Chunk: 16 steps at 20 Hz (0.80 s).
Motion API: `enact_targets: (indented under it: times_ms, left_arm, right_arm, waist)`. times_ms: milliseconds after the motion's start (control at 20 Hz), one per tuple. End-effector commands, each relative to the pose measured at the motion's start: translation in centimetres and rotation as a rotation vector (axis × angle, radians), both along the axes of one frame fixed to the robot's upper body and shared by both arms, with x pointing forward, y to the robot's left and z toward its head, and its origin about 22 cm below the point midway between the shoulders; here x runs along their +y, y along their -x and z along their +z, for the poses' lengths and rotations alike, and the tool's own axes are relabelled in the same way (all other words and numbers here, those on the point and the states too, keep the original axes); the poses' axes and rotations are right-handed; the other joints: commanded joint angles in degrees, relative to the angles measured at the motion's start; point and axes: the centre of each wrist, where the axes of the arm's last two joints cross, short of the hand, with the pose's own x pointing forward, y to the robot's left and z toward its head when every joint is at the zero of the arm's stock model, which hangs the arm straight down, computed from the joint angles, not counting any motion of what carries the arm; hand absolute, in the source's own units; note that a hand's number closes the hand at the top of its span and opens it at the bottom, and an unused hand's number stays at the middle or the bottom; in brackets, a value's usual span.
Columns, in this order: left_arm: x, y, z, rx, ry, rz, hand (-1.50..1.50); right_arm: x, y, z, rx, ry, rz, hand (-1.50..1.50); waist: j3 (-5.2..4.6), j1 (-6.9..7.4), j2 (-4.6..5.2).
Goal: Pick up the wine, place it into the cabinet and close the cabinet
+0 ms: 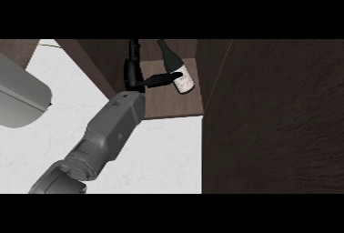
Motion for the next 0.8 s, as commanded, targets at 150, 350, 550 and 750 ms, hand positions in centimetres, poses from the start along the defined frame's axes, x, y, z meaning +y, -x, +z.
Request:
enact_targets:
  times_ms: [150, 350, 550, 750]
  left_arm:
    - [1.0, 1.0, -2.1, 0.020, 0.027, -0.033, -1.50]
    - [1.4, 1.5, -2.9, 0.011, 0.039, -0.059, -1.50]
    - [1.6, 1.8, -3.4, 0.002, 0.076, -0.063, -1.50]
    - [1.9, 2.4, -4.3, 0.022, 0.132, -0.092, -1.50]
  right_arm:
    - [0.1, 1.6, 0.8, -0.001, -0.007, 0.023, -1.50]
    - [0.0, 0.6, 0.6, -0.027, -0.004, 0.014, -1.50]
    - [0.5, 1.4, 0.7, -0.016, -0.007, 0.037, -1.50]
    - [0.8, 1.9, 1.2, -0.011, -0.050, 0.026, -1.50]
  waist:
    - [-0.28, 0.23, 0.10]
    - [-0.26, 0.98, 0.05]
    - [-0.28, 1.11, -0.12]
    - [-0.28, 0.61, -0.70]
